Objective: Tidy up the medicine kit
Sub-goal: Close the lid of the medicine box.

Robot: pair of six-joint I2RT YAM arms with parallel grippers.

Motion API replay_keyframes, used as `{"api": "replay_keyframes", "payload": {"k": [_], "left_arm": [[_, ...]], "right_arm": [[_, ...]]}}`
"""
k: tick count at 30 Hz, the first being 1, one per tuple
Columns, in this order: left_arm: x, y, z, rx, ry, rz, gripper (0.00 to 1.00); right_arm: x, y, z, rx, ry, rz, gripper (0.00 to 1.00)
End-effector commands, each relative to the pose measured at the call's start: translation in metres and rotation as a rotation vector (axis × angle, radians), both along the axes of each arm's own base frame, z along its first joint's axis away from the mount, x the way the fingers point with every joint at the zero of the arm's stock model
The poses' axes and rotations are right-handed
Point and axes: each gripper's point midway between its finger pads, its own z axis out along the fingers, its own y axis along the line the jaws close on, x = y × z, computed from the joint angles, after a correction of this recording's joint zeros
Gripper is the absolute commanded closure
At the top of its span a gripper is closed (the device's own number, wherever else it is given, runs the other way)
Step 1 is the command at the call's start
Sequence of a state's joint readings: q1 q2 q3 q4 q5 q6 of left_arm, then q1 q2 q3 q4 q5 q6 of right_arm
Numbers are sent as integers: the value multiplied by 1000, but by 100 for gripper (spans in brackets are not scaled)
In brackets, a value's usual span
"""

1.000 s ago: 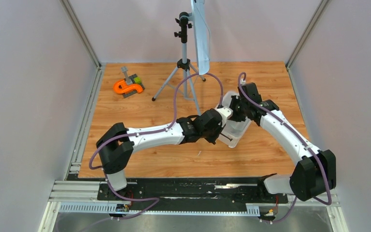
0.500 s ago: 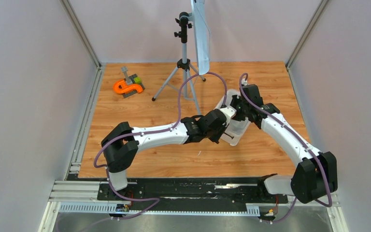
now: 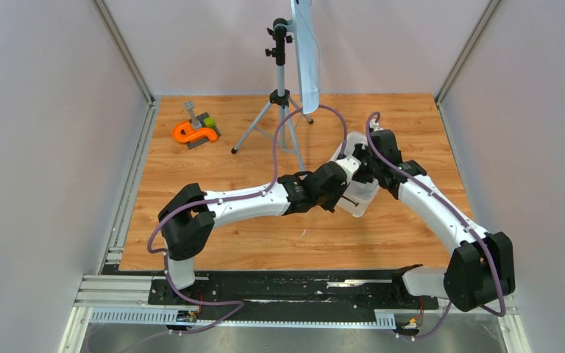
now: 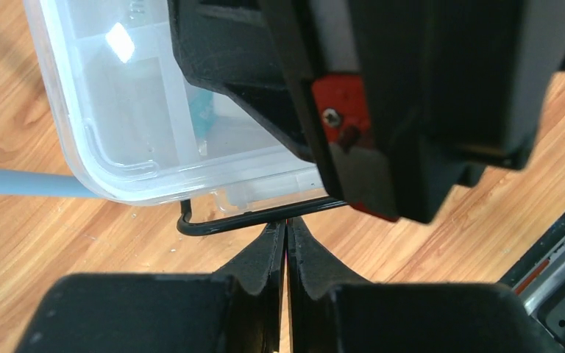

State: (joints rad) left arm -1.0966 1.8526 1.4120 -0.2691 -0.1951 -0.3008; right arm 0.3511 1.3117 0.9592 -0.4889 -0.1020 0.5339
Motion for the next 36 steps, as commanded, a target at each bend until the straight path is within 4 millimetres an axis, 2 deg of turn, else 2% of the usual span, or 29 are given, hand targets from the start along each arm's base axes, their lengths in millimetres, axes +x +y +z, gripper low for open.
{"api": "replay_keyframes", "payload": {"k": [1, 3, 6, 9, 13, 16, 18, 19, 20, 24, 25, 28, 32, 36], "left_arm": [[51, -19, 69, -183, -190, 103, 90], [52, -16, 75, -197, -207, 116, 90], [51, -11, 74, -193, -208, 123, 90], [48, -11, 74, -200, -199, 119, 89], [45, -12, 69, -206, -181, 113, 89], [45, -14, 67, -208, -174, 110, 89], [44, -15, 66, -209, -169, 104, 89], [43, -16, 67, -215, -169, 101, 89], [44, -17, 67, -217, -166, 99, 89], [42, -19, 67, -218, -156, 90, 89], [43, -20, 68, -220, -157, 90, 89], [39, -16, 68, -210, -148, 87, 89], [30, -4, 64, -193, -117, 86, 89], [20, 5, 44, -148, -73, 74, 90]], "right_arm": [[-95, -39, -86, -210, 437, 19, 100], [-93, -39, -81, -210, 423, 16, 100], [-83, -39, -64, -211, 373, 1, 100], [-63, -41, -34, -209, 286, -26, 100], [-26, -50, 19, -169, 131, -94, 100], [4, -68, 46, -179, 46, -159, 100], [29, -89, 54, -175, 14, -216, 100], [40, -95, 54, -168, 14, -230, 100], [55, -112, 55, -161, 13, -278, 100], [110, -160, 54, -186, -10, -394, 100], [124, -171, 44, -198, 13, -416, 100], [157, -194, 42, -201, 5, -466, 100], [192, -202, 29, -209, 13, -466, 100], [210, -193, 11, -174, 39, -420, 100]]}}
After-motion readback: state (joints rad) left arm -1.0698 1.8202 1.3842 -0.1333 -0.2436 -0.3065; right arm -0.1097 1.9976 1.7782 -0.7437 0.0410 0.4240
